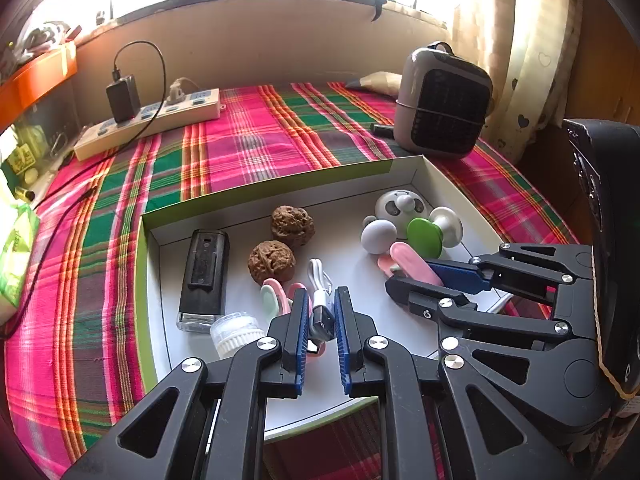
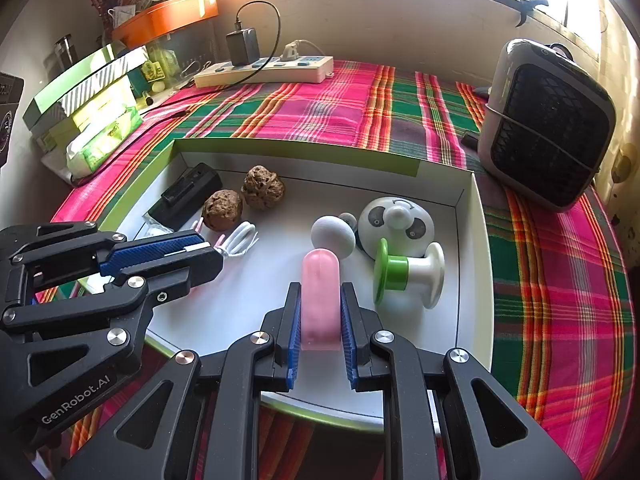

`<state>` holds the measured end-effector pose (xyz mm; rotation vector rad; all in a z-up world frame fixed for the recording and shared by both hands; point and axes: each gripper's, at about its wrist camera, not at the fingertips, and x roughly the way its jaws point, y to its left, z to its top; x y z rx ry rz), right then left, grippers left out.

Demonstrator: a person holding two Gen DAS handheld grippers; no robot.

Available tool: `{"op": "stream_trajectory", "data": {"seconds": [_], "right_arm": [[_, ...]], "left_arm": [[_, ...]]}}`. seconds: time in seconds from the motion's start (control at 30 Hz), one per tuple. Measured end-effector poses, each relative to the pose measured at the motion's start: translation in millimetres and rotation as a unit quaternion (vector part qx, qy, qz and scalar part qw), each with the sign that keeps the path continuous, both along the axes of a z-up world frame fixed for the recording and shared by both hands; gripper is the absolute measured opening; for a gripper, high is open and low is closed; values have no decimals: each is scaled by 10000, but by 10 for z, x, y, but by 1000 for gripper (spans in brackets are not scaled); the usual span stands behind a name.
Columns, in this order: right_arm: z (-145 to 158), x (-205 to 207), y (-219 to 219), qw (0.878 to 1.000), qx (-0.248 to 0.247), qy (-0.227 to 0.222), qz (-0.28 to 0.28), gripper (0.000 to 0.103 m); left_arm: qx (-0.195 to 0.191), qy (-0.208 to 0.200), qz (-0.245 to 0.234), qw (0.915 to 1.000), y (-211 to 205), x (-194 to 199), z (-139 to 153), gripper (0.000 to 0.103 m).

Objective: Organize objects
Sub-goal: 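Lower the pink piece and white cable into the box with both grippers, then open both grippers to release the pink piece and cable in the box, then withdraw both open grippers from the box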

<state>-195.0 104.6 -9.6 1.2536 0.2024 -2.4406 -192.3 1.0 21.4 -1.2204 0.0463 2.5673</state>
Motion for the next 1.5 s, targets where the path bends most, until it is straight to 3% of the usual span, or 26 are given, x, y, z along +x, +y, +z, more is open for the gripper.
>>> {"op": "stream_trajectory", "data": {"seconds": [0.33,0.47,0.77,1.27,1.5], "right_arm": [[3,4,-1,10000,1,-3,-30,19],[13,9,1,10000,-33,-3,-39,28],[65,83,40,9998,-106,52,-139,29],[286,534,189,9978,-340,461,-329,30],[267,808,250,9970,-443,495,-386,30]], "left_arm": [[-8,-81,61,9999,-11,-18,-30,19],[44,-90,82,9999,-25,-8,-10,22],[47,-51,181,9998,-34,71,45,25],[72,250,583,9980,-68,511,181,25],[-37,309,752,9967,-30,808,114,26]]}}
